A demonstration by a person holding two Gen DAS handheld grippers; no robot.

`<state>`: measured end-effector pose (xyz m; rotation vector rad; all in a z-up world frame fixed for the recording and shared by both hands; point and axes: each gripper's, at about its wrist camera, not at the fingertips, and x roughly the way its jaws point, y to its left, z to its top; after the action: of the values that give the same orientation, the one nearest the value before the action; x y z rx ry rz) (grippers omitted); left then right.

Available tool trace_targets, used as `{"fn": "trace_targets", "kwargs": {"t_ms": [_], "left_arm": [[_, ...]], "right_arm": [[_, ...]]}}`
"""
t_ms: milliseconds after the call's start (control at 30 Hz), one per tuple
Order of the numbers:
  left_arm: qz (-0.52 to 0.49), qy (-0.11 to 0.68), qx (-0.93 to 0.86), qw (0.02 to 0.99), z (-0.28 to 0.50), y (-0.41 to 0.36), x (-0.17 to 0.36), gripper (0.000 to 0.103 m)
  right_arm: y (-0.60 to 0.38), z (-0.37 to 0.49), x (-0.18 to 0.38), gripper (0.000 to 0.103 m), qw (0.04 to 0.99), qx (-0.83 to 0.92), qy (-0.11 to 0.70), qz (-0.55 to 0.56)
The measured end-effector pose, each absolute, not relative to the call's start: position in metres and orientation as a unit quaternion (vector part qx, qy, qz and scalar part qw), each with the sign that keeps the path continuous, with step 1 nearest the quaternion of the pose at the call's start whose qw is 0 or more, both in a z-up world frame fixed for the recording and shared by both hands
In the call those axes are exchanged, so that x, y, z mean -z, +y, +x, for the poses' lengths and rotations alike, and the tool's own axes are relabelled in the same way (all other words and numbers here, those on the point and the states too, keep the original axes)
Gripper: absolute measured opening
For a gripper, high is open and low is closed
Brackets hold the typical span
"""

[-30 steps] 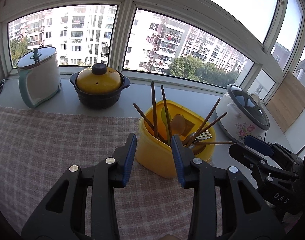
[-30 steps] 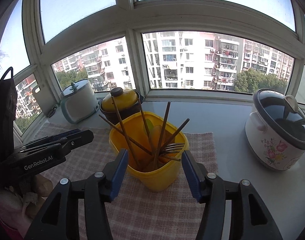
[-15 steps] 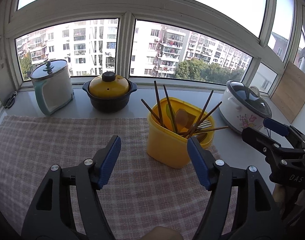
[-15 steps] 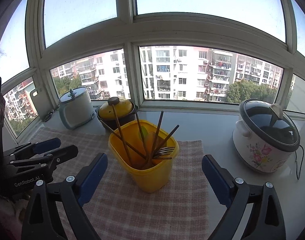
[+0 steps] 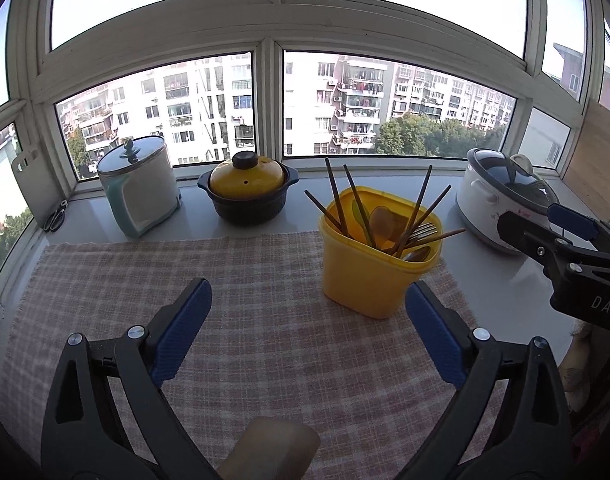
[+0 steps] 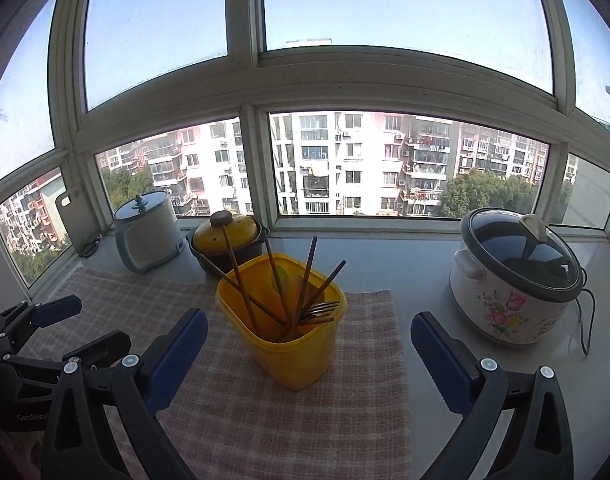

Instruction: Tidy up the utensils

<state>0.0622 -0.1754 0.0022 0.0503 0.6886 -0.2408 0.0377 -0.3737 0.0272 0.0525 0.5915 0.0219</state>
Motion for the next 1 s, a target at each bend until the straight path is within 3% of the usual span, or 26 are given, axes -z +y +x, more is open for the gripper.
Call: {"fn": "trace_targets", "kwargs": {"t_ms": [1000], "left_arm": [[0.028,0.348,0.117,0.93,0.073,-0.175,-0.001,0.102]], "right_arm": [[-0.374,0.044,-0.025,0.103,0.957,0.016,0.287,0.027]]}}
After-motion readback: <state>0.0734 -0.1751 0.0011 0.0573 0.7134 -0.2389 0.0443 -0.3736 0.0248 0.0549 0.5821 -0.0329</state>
